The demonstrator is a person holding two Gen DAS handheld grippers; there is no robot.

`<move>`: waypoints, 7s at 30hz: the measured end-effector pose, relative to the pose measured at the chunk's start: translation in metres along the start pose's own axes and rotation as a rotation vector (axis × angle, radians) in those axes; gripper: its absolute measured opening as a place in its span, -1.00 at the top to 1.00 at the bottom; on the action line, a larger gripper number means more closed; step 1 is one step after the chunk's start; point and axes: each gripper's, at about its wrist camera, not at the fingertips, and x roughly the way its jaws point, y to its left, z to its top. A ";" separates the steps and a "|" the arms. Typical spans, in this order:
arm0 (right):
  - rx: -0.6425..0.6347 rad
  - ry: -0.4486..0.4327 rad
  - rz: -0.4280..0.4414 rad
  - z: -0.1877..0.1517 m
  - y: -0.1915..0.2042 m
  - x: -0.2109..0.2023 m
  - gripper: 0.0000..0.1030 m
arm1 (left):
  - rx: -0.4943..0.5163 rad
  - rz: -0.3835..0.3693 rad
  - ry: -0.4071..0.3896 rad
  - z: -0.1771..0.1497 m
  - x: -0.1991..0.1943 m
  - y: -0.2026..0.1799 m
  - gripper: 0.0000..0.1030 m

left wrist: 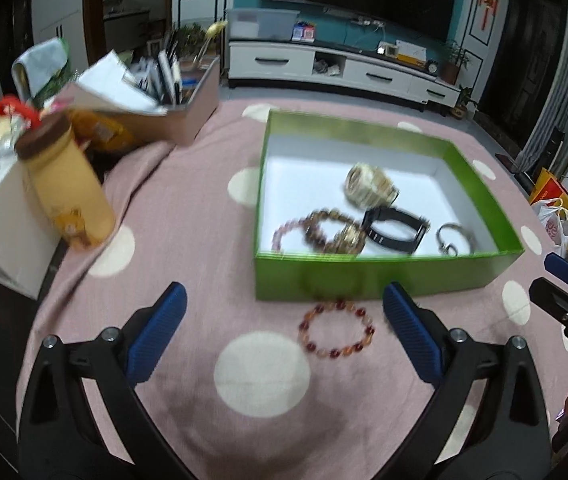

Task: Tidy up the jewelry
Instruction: 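Withdraw both tools toward the red bead bracelet and green jade pendant, then grasp the red bead bracelet with the left tool while the right tool grasps the jade pendant, then lift and carry the bracelet and pendant with both tools over the green box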

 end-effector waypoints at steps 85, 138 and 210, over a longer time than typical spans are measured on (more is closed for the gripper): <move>-0.142 0.145 0.098 -0.036 0.068 0.085 0.87 | 0.144 -0.054 0.100 -0.035 0.059 -0.035 0.86; -0.140 -0.132 0.031 0.040 0.040 -0.012 0.87 | 0.150 -0.032 -0.160 0.069 -0.046 -0.050 0.86; -0.086 0.003 -0.049 0.084 -0.002 0.084 0.87 | 0.198 0.042 0.020 0.106 0.077 -0.075 0.86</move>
